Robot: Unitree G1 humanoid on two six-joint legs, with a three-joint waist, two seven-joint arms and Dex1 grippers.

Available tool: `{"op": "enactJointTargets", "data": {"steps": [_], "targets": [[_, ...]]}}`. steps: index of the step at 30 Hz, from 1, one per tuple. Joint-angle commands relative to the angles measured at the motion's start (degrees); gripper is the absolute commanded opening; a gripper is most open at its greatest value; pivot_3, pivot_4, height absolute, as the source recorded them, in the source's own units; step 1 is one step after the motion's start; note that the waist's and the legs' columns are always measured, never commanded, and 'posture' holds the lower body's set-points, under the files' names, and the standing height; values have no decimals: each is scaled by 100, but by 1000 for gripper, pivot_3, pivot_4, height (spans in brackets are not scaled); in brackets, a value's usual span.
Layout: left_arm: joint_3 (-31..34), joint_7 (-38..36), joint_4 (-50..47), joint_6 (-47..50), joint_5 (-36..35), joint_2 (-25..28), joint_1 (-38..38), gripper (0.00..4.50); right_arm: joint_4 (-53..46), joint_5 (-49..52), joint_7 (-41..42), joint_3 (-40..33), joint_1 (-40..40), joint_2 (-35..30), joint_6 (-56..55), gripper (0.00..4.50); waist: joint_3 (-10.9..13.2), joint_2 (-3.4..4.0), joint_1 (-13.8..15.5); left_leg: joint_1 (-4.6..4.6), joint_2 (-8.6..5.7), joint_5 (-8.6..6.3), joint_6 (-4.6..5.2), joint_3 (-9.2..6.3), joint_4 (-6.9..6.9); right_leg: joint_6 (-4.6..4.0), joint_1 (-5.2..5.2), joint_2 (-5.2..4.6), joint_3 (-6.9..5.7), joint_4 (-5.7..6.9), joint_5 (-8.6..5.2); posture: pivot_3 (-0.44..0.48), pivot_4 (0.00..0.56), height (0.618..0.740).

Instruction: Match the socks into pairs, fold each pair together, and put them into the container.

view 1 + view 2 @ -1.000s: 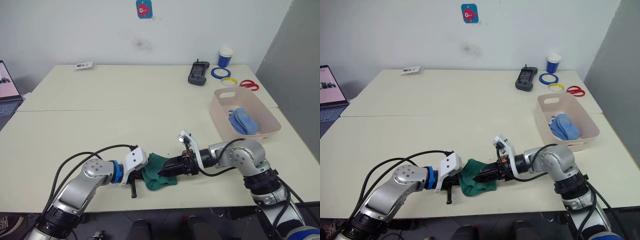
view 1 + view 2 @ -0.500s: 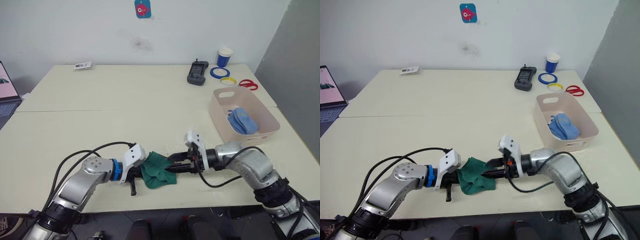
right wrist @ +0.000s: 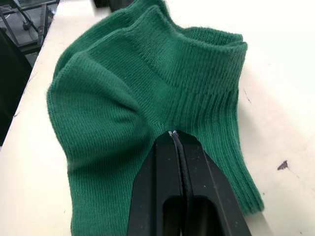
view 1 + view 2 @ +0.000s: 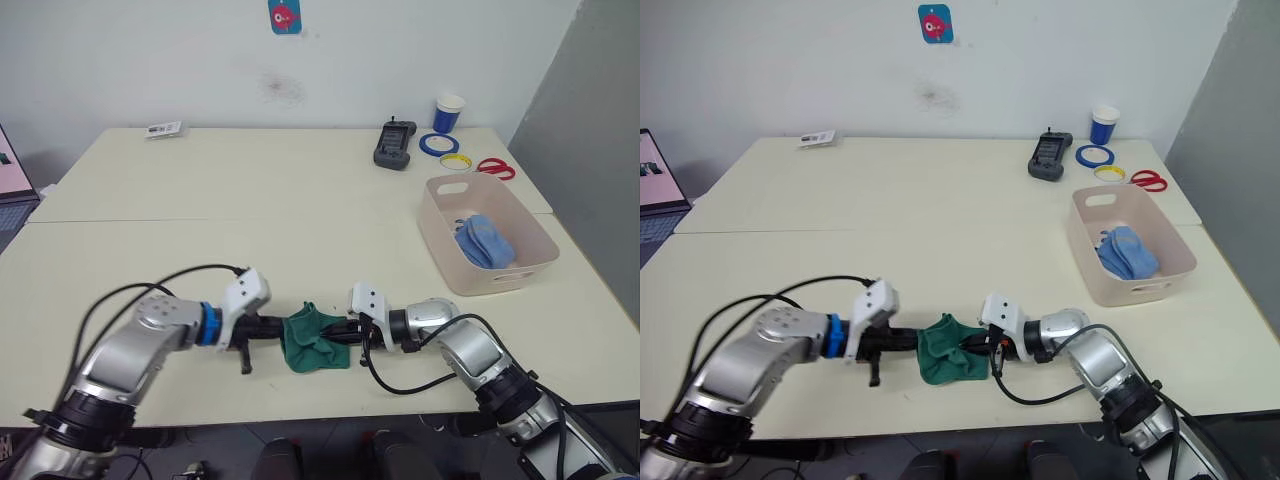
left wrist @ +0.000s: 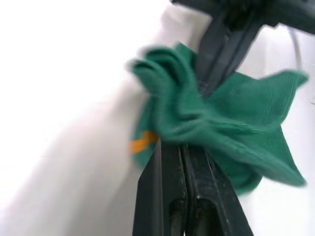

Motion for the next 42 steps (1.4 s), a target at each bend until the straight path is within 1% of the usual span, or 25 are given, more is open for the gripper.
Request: {"op": "enactJointTargets", "data": {"steps": [1,4,7,12,14,17,20,21,22,24,25,26,28,30,31,36,42], "targets": [[374,-126,-345,35,-301,152,-216,0,7,-79,-6,-48,43,74,-48,56,0,0,1,0,-1,0,0,0,0,0,0,0,0,0,0,0,150,740],[370,8,-673,265,-589,-67,-371,0,-51,-80,-1,-80,45,109,0,56,0,0,5,-2,-3,0,0,3,0,0,0,0,1,-1,0,0,150,740],[68,136,-968,339,-605,-286,-275,0,-106,-83,20,-90,46,103,37,56,0,-1,4,-2,-5,0,0,5,1,0,1,0,5,-1,0,0,150,740],[-541,181,-864,-234,123,-162,257,0,-475,168,14,-342,82,-8,479,56,2,1,-1,1,2,0,0,1,0,0,0,-2,7,1,0,0,150,740],[-707,201,-594,-622,499,-92,404,0,-851,441,55,-542,128,-121,1021,56,4,3,8,0,3,0,0,-1,0,-2,0,-3,3,1,-1,0,150,740],[-843,202,-102,-1089,851,-117,527,0,-1493,885,91,-829,235,-426,1840,56,5,4,23,0,1,0,-1,0,0,-3,0,-8,2,2,-1,0,150,740],[-878,184,202,-1262,957,-204,574,0,-1960,1449,-267,-1268,305,-462,3026,654,5,4,30,-2,0,0,0,3,-1,-4,0,-14,3,-1,-2,0,150,740],[-884,193,234,-1264,957,-230,586,0,-2105,1595,-348,-1377,325,-489,3354,987,5,4,30,-1,-1,0,0,3,-1,-5,0,-14,3,-1,-2,0,150,740],[-883,183,279,-1234,936,-239,605,0,-2200,1784,-556,-1567,290,-460,4134,1347,4,4,27,0,0,0,-1,2,-1,-4,1,-15,3,0,-2,0,150,740],[-884,176,306,-1210,910,-261,633,0,-2300,2107,-862,-1854,240,-407,5256,2003,3,5,23,2,0,0,-1,2,-1,-4,3,-17,2,1,-2,0,150,740],[-874,179,318,-1211,892,-281,638,0,-2247,2261,-1031,-2115,186,-215,5841,2418,3,4,21,3,0,0,0,1,-1,-4,4,-19,2,1,-2,0,150,740],[-863,190,310,-1192,866,-305,645,0,-2183,2344,-1167,-2322,138,-47,6233,2730,3,4,21,3,-1,0,0,2,-1,-4,4,-19,2,1,-2,0,150,740],[-859,197,311,-1167,849,-342,633,0,-2022,2372,-1435,-2612,29,253,6842,3488,1,8,20,3,-1,0,0,2,-2,-4,4,-19,3,2,-2,0,150,740],[-866,192,308,-1149,861,-366,607,0,-1787,2431,-1675,-2795,-45,488,7142,4211,1,9,17,3,-2,0,0,1,-2,-4,4,-19,2,3,-1,0,150,740],[-865,183,309,-1143,863,-374,599,0,-1577,2598,-1811,-2884,-70,636,7194,4456,-2,8,16,3,-3,0,0,1,-2,-4,4,-18,2,3,-1,0,150,740],[-844,179,384,-1149,891,-385,539,0,-920,3276,-2557,-3135,-241,1232,7212,4456,-4,8,4,2,-4,0,1,1,-3,-4,5,-17,2,1,-1,0,150,740],[-796,163,384,-1132,879,-370,526,0,-337,3404,-3162,-3351,-396,1969,7212,4456,-6,10,-4,4,1,0,1,0,-5,-3,5,-10,2,2,-1,0,150,740]]}}
